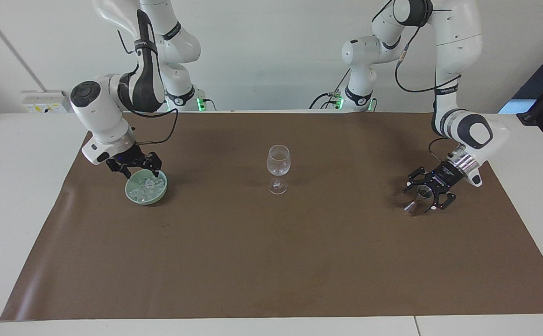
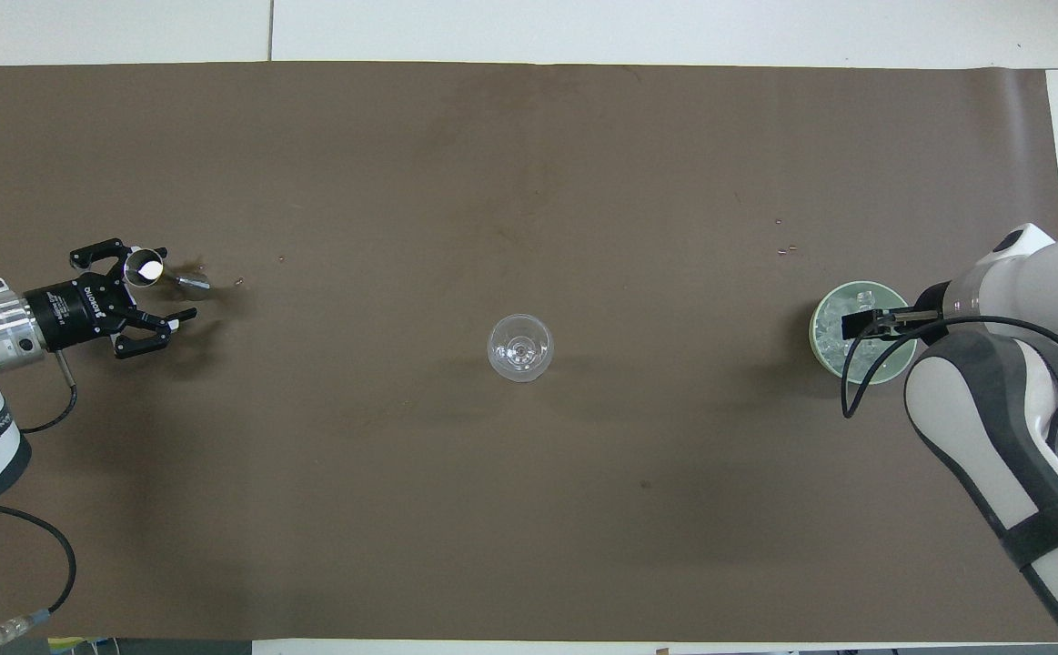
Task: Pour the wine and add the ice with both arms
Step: 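Lift the silver jigger with the left gripper toward the wine glass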
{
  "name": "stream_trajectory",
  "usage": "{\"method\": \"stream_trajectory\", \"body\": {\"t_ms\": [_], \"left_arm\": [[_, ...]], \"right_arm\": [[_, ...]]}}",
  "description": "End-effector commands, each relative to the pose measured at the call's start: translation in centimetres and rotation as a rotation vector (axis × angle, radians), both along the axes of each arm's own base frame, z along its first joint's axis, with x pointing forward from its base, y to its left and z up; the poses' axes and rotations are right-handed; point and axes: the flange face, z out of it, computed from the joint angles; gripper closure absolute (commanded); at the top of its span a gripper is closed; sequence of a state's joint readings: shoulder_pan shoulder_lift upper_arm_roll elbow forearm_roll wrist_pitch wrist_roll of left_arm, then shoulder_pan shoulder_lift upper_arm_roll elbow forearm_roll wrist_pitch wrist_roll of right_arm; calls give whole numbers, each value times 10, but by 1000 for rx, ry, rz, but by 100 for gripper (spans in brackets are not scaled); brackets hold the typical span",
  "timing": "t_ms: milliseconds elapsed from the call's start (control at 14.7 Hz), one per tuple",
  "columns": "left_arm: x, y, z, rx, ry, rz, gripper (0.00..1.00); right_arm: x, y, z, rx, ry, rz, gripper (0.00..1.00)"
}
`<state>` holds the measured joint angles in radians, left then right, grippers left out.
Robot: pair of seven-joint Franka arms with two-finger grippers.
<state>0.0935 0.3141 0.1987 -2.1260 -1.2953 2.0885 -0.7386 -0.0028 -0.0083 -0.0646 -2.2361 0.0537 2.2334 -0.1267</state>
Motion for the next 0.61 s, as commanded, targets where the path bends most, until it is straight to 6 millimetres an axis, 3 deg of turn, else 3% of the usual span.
{"method": "stream_trajectory", "body": {"t_ms": [0, 136, 409, 545], "left_arm": [[-9, 3, 7, -3, -19, 28, 75], [-9, 3, 9, -17, -26, 43, 100], [-8, 2, 15, -47, -39, 59, 100], [-8, 0, 23, -50, -53, 60, 100]], "right_arm": [[-2, -6, -14, 6, -21, 42, 14], [-3, -6, -21, 3, -31, 42, 20], [0, -4, -31, 1, -29, 41, 21], [0, -3, -31, 1, -29, 42, 28]]}}
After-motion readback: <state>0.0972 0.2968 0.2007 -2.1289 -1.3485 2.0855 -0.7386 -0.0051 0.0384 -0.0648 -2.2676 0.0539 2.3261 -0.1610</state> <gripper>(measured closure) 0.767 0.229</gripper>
